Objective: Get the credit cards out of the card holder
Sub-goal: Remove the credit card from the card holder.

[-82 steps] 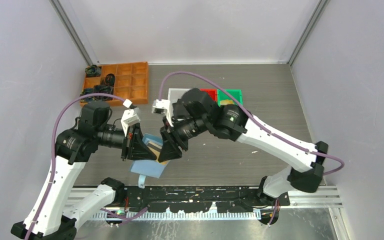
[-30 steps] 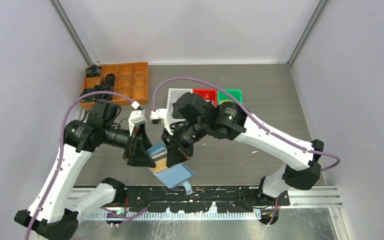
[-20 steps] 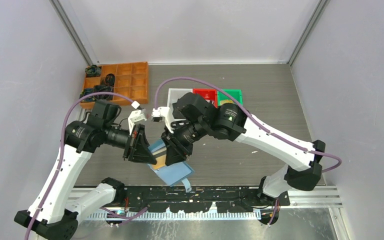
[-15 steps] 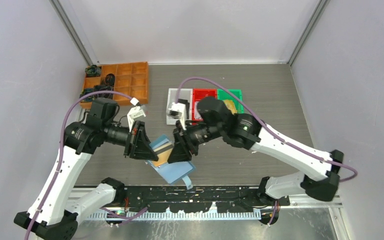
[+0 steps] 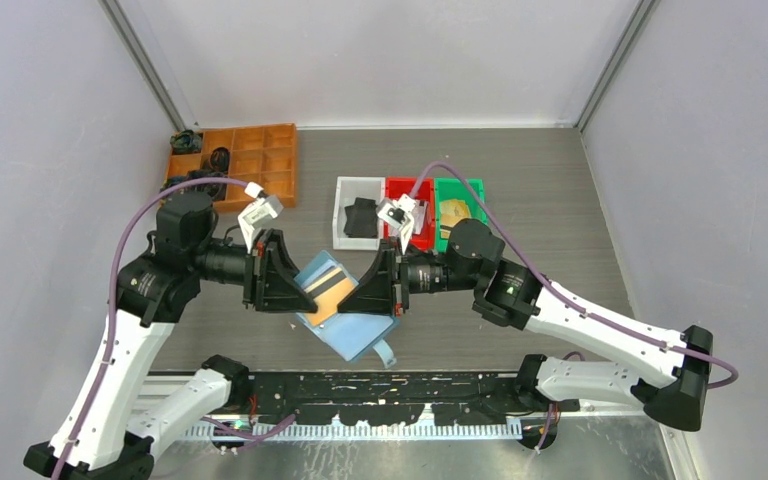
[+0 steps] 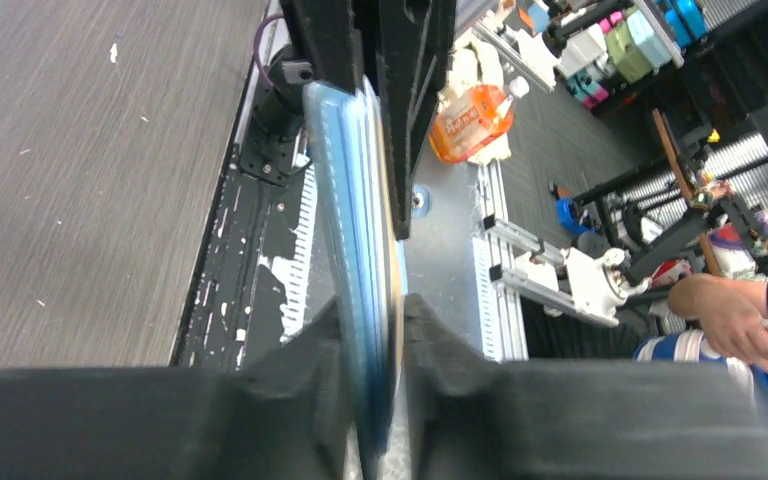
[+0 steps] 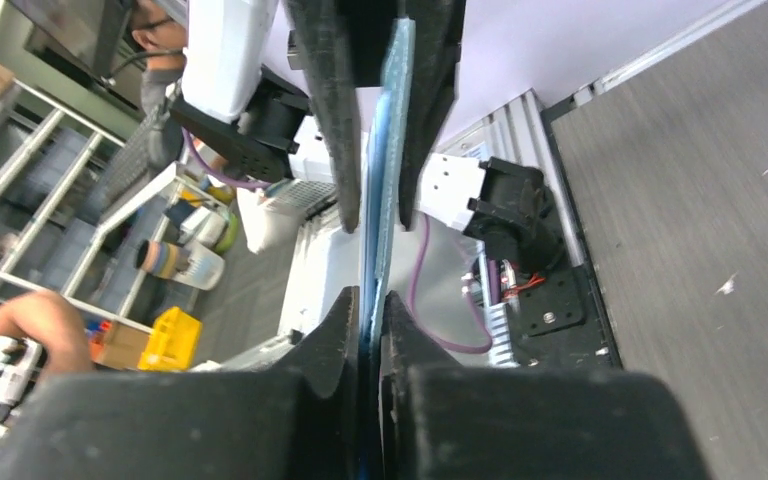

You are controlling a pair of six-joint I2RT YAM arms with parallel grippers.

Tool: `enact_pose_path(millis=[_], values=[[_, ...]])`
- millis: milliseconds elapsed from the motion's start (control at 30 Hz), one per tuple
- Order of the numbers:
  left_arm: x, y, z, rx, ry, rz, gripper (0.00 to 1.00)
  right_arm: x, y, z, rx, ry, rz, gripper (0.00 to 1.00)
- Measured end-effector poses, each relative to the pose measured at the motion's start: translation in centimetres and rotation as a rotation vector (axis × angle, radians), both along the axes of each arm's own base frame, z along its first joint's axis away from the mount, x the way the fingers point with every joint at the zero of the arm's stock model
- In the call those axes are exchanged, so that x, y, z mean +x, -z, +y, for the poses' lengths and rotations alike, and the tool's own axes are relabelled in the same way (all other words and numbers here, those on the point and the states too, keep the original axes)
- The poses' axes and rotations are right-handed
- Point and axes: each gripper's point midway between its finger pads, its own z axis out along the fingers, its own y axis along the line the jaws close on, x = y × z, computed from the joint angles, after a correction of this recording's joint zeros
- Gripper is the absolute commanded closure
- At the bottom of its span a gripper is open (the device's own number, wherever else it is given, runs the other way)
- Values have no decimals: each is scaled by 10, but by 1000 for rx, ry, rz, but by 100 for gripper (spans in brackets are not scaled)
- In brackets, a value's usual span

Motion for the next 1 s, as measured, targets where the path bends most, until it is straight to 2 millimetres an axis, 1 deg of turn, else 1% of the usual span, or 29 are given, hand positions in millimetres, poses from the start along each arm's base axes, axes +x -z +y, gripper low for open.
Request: enact_pose_path(millis=[33, 100, 167, 233, 300, 400, 533, 633, 733, 800, 900, 967, 1000], values=[[0, 0, 0, -2, -1, -3, 50, 1, 0, 0, -4, 4, 0, 99], [2, 2, 0, -2, -4, -12, 41, 1, 0, 0, -44, 4, 16, 99], [2, 6, 0, 2, -2, -17, 38, 2, -4, 1, -86, 2, 13, 99], [3, 12, 0, 10, 1, -13, 38, 2, -13, 3, -123, -13, -4, 99], [3, 16, 0, 13, 7, 2, 39, 2, -18, 4, -156, -28, -28, 99], [5, 18, -2, 15, 19, 25, 40, 2, -14, 4, -230, -52, -58, 99], [8, 20, -4, 13, 41, 55, 42, 0, 4, 4, -352, -97, -87, 99], [6, 20, -4, 6, 60, 70, 45, -2, 18, 6, -434, -134, -97, 99], [4, 24, -4, 4, 74, 86, 48, -3, 27, 8, -490, -163, -104, 99], [3, 27, -3, 6, 79, 100, 51, -4, 29, 9, -509, -175, -111, 99], [1, 32, -3, 10, 85, 123, 55, -4, 26, 10, -516, -190, -128, 99], [1, 35, -3, 13, 86, 132, 62, -5, 22, 11, -512, -198, -145, 99], [0, 36, -3, 13, 89, 139, 67, -5, 21, 11, -515, -199, -149, 99]])
